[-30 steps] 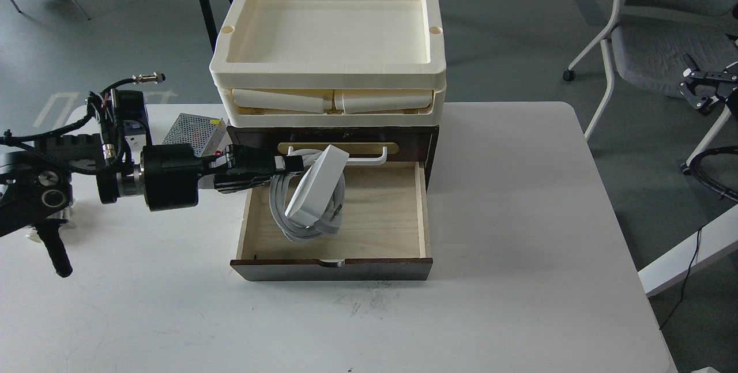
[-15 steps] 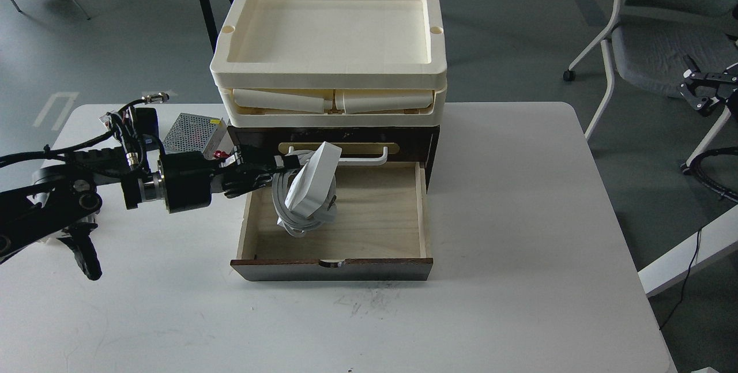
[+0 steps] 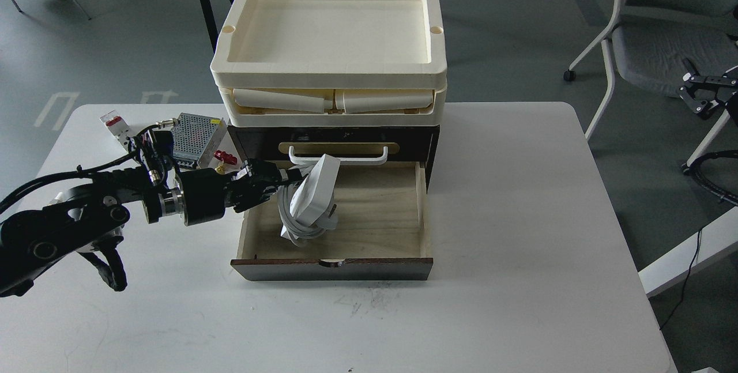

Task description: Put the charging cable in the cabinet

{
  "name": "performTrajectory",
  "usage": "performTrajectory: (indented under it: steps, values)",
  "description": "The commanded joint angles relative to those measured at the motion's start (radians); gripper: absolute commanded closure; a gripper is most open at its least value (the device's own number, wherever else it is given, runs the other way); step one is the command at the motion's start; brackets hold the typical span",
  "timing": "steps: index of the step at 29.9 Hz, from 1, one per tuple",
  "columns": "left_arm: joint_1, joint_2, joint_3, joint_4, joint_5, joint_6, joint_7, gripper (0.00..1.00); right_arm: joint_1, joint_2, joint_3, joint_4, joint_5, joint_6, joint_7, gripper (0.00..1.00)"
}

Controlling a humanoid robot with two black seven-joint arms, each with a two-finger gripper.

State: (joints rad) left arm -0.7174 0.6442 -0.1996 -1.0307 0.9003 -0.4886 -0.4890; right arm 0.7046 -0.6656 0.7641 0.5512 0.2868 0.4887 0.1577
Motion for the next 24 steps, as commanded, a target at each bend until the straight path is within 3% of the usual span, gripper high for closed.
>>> performTrajectory:
  steps: [1, 7, 8, 10, 11, 16, 24]
  values:
    - [0.01, -0.027, -0.001, 0.023, 0.0, 0.0, 0.0, 0.95, -0.002, 0.0, 0.0, 0.001, 0.0, 0.0, 0.0, 0.0]
    - [0.015, -0.061, -0.003, 0.029, -0.001, 0.0, 0.0, 0.77, -0.002, 0.0, 0.001, 0.0, 0.0, 0.0, 0.0, 0.0]
    - [0.019, -0.067, -0.003, 0.029, -0.001, 0.0, 0.0, 0.69, -0.002, -0.002, 0.001, 0.0, 0.0, 0.0, 0.0, 0.0]
    - [0.026, -0.086, -0.004, 0.029, -0.004, 0.0, 0.0, 0.26, -0.007, -0.002, 0.001, 0.0, 0.0, 0.0, 0.0, 0.0]
    - [0.026, -0.098, -0.007, 0.029, -0.015, 0.0, 0.0, 0.21, -0.01, -0.002, 0.001, 0.0, 0.0, 0.0, 0.0, 0.0]
    - [0.035, -0.109, -0.007, 0.029, -0.054, 0.0, 0.0, 0.05, -0.017, -0.002, 0.001, 0.0, 0.0, 0.0, 0.002, 0.0]
    - [0.056, -0.086, -0.052, 0.027, -0.167, 0.0, 0.0, 0.02, -0.02, 0.0, 0.02, 0.003, 0.003, 0.0, 0.01, 0.0]
